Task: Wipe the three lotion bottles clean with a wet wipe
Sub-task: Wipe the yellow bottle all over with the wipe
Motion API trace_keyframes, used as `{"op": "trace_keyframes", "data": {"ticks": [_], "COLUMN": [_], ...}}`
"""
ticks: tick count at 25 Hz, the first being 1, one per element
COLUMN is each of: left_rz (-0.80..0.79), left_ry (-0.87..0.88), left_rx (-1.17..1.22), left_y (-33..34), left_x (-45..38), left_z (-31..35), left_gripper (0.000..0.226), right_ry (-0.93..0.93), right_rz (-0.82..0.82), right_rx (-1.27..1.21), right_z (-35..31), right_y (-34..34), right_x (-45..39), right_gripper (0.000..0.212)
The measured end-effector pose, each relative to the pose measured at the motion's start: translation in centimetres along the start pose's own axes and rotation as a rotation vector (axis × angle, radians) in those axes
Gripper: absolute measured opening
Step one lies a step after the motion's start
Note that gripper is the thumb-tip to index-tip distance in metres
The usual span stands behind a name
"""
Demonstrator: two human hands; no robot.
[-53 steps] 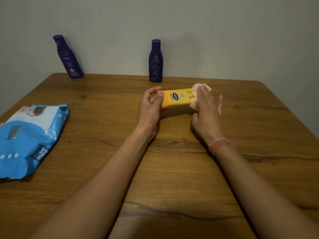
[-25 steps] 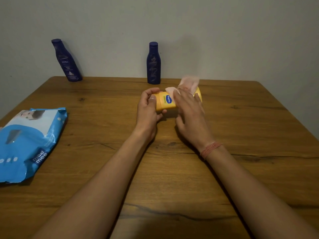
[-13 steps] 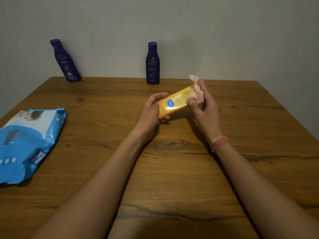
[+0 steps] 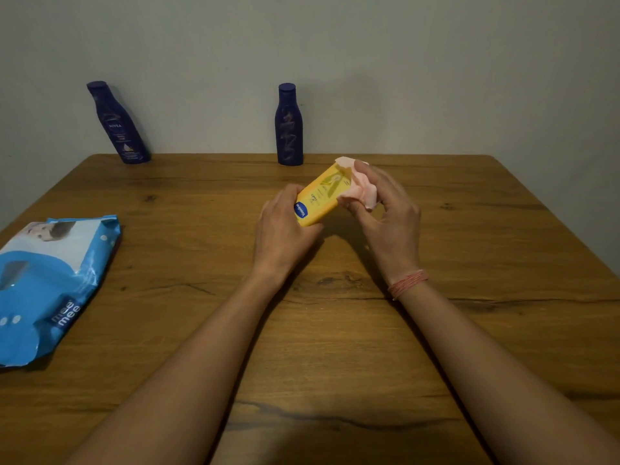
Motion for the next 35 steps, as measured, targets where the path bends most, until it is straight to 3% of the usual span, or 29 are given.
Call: {"op": "trace_keyframes", "data": {"ticks": [5,11,16,21,26,31,35], "left_rz": [-0.014,0.061,0.024,0.067,0.050,0.112,0.080], "left_ry": [0.128,-0.028,0.110,-0.035,0.104,-0.034,0.082], "left_rx": [-0.081,-0.019,-0.091,-0.058,-0.102,-0.058,-0.081], "left_y": [0.0,-0.6,0.0,-0.6,-0.1,-0.7,-0.2], "left_x": [0.5,0.0,0.6,0.0,0.4,-0.2,0.2], "left_z": [0.8,-0.8,0.7,-1.0,0.4,-1.3,0.0], "left_gripper": [0.048,0.051,0.045,0.049,0.044,0.049,0.046], "right_ry": [0.043,-0.032,0.051,0.009,0.093,0.020,0.073], "right_rz": [-0.174,-0.024,-0.116,-0.110,-0.107,-0.105,-0.107], "right_rx": [-0.056,-0.035,-0.039,-0.072,-0.110,-0.111,-0.122], "right_z": [0.5,-0.1,0.4,-0.4,0.1,-0.5,0.1], "right_y": [0.6,-0.2,0.2,0.2,-0.2,0.2,-0.1], "right_x": [0.1,0.3,0.2,0.4,0.2,0.5,0.4], "right_gripper": [0.065,0.050,0.051,0.046,0.046,0.043,0.045]}}
Point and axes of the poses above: each hand's wrist, its own x-axis away from the middle knuckle, its own y-axis out of the palm, z = x × y, the point moved 5 cm from there along -x, towards the middle knuckle, and after that the axes turned 9 degrees about z, right-handed, at the moved point
